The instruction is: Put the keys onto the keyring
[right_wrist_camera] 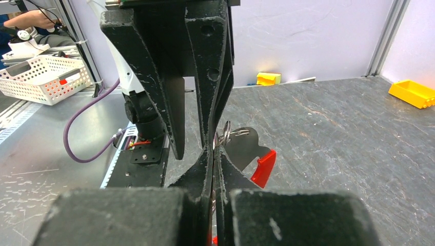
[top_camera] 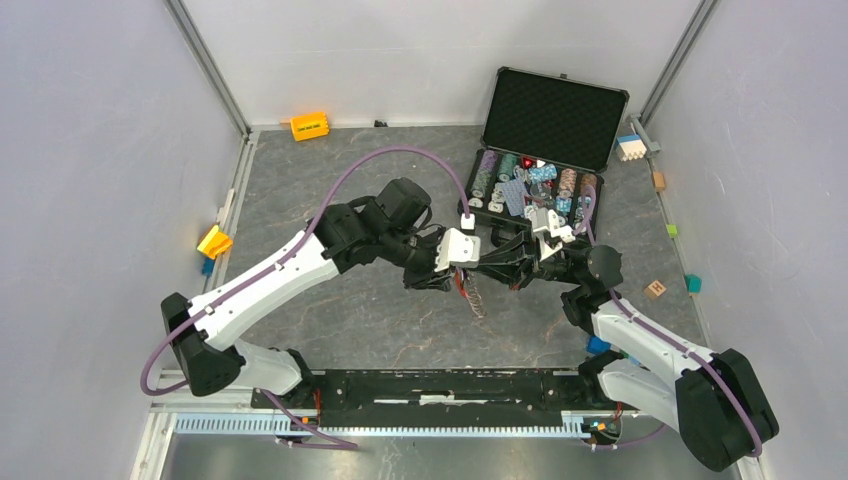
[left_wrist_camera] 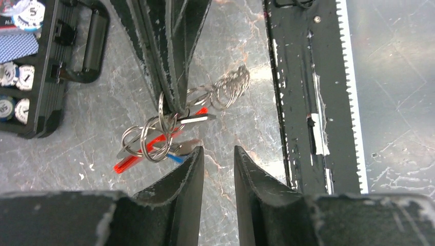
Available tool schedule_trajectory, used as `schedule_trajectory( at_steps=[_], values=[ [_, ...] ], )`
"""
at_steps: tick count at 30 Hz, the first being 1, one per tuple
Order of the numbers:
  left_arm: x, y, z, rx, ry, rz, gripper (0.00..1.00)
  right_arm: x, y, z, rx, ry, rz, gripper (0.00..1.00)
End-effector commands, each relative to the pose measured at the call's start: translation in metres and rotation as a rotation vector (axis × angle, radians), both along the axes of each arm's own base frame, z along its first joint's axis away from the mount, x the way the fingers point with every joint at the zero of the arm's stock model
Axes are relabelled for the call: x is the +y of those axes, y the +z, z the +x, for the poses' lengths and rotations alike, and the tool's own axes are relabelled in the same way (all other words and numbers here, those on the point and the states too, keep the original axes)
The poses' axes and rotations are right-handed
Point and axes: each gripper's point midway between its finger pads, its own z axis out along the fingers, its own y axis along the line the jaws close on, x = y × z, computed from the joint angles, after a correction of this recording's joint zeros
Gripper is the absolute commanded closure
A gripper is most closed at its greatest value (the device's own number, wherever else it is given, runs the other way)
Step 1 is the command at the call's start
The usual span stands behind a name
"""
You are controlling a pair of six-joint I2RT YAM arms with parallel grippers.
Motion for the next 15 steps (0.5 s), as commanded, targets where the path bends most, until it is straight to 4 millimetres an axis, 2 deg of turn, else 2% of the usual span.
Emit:
schedule_trajectory(
  at_steps=[1, 9, 15],
  values=[
    [-0.014, 0.02, -0.008, 0.02, -0.045, -0.115, 0.65, -0.004, 0.012, -0.003, -0.054, -0.005, 0.033, 1.0],
    [-0.021, 0.029, 0.002, -0.022, -0.028, -0.18, 0.65, -0.004, 0.011, -0.003, -0.053, -0.005, 0.03, 1.0],
    [-0.02, 0.026, 0.016, -0.043, 0.02, -0.178, 0.65, -0.005, 0.012, -0.004, -0.054, -0.006, 0.033, 1.0]
  ],
)
